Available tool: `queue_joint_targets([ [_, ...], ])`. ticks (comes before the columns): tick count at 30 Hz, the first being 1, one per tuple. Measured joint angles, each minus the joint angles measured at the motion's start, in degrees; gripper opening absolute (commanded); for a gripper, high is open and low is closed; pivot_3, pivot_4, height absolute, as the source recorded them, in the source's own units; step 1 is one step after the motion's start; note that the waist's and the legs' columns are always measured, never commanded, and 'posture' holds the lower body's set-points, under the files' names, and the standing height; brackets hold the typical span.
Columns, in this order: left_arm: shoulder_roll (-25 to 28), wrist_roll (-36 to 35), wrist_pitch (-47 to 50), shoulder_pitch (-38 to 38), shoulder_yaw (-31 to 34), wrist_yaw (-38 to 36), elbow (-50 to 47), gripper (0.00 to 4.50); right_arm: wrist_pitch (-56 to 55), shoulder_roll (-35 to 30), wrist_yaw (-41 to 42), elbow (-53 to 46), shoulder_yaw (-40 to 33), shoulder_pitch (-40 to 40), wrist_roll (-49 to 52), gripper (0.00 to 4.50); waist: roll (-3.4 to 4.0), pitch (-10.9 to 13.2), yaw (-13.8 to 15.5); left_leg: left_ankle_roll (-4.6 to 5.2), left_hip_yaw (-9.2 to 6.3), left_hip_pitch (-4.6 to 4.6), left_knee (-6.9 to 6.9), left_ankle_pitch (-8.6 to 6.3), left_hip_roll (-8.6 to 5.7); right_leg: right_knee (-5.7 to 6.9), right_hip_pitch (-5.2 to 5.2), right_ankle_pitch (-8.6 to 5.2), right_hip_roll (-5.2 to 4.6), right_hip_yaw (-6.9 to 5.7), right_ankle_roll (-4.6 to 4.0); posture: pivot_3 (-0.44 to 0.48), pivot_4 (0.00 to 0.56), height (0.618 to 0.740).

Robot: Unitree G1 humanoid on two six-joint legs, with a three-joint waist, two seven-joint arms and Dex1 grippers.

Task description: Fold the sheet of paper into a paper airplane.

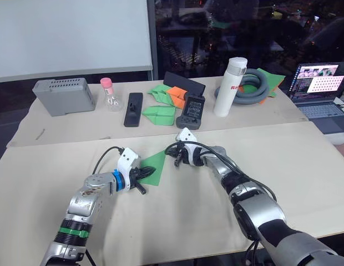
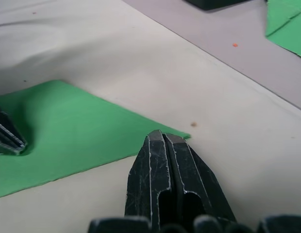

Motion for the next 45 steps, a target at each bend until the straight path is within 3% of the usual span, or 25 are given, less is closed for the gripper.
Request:
queue_joint_targets([
  [12, 0.0, -0.01, -0.04, 0.35, 0.21, 0.21, -0.26, 0.0, -2.15, 1.34, 2.96, 0.7, -0.64, 0.89, -0.59, 0.04, 0.02, -0.01, -0.11, 0.0, 0.0, 0.02, 0.0, 0.0, 0.02, 0.01, 0.01, 0.0, 0.01, 0.0, 0.0, 0.0, 0.15, 0.74],
  [23, 0.6, 0.28, -0.64, -1.77, -0.19, -1.3, 2.75, 0.0, 2.27, 0.94, 10.54, -17.44, 0.96, 12.05, -0.08, 0.04, 0.02, -0.19, 0.07, 0.0, 0.0, 0.08, -0.02, 0.0, 0.03, 0.01, 0.05, 0.0, 0.02, 0.0, 0.0, 0.0, 0.15, 0.74],
  [37, 0.68, 0.46, -0.75, -2.89, -0.3, -2.31, 4.04, 0.0, 12.64, -1.32, 13.41, -42.16, 6.28, 26.68, 0.75, 0.04, 0.0, -0.33, 0.45, 0.01, -0.01, 0.11, -0.08, -0.01, 0.01, -0.01, 0.04, 0.0, 0.01, 0.02, 0.0, 0.0, 0.15, 0.74],
  [45, 0.67, 0.47, -0.53, -5.09, -0.87, -2.76, 4.39, 0.0, 18.53, -2.12, 13.75, -49.65, 8.84, 30.59, 2.11, 0.04, -0.03, -0.35, 1.42, 0.0, 0.0, 0.18, -0.1, -0.02, 0.01, -0.12, 0.03, 0.0, 0.02, 0.02, 0.0, 0.0, 0.15, 0.74],
])
